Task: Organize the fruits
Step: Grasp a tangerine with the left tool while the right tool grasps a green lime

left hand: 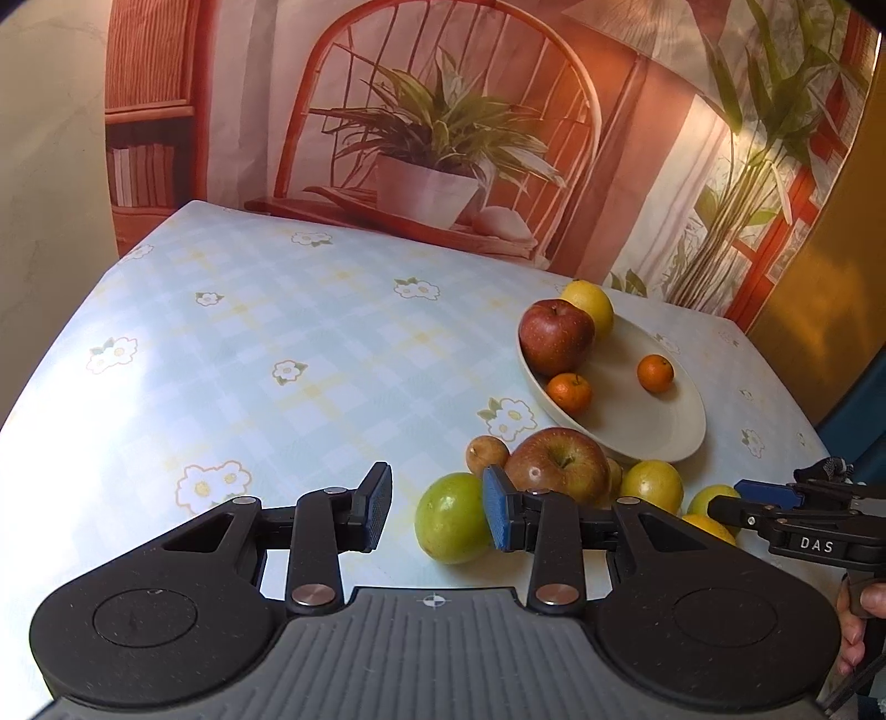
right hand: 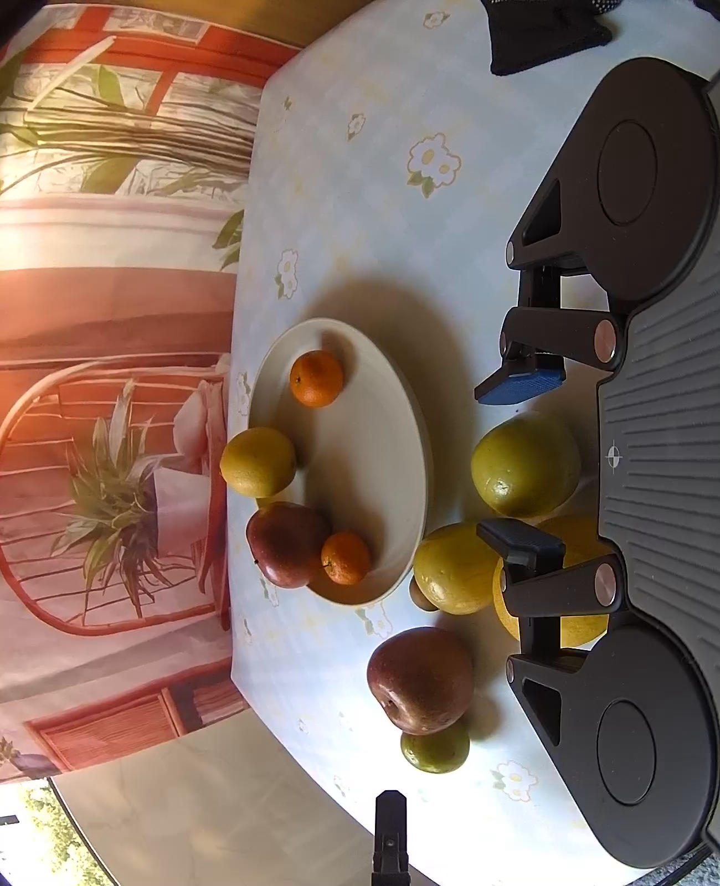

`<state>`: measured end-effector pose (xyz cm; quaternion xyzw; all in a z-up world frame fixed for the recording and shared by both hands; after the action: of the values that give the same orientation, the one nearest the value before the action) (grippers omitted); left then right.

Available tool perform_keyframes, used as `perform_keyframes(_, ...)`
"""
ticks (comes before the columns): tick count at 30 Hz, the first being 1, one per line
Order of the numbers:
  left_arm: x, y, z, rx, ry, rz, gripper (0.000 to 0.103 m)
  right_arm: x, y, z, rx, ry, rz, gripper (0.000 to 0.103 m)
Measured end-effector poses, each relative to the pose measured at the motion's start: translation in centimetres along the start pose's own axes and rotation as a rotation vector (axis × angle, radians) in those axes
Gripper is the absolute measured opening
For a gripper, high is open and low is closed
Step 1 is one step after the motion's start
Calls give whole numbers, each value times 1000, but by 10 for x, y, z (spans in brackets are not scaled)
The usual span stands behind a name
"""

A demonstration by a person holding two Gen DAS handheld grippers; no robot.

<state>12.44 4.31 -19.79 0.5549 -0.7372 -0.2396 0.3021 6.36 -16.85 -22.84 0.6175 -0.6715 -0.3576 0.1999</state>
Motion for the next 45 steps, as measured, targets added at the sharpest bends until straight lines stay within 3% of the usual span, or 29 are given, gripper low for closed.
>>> perform_keyframes(15,55,-4,35,-49,-75,132,39,9,1,8,20,-87,-46,44)
perform_keyframes(27,85,-11,51,-97,-137,239,48,11,8,11,37,-68,-74,40)
perform_keyframes(32,90,-21,58,-142,-162,254,48,12,8,11,38,-70,-73,40)
perform_keyframes(45,81,-41,74,-239,-92,261,43,13,8,10,35,-76,-71,41)
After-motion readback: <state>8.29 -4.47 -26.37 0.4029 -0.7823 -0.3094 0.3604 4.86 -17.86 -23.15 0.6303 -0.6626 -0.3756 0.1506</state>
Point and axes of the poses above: each gripper's, at about its wrist camera, not at the fingertips, and y roughly against the way its jaws point, x to its right, z to its underside, the point moved 7 cm from there along -y, roughly the way its jaws point, and after that the axes turned 1 degree about -y, right-handed, at the moved point
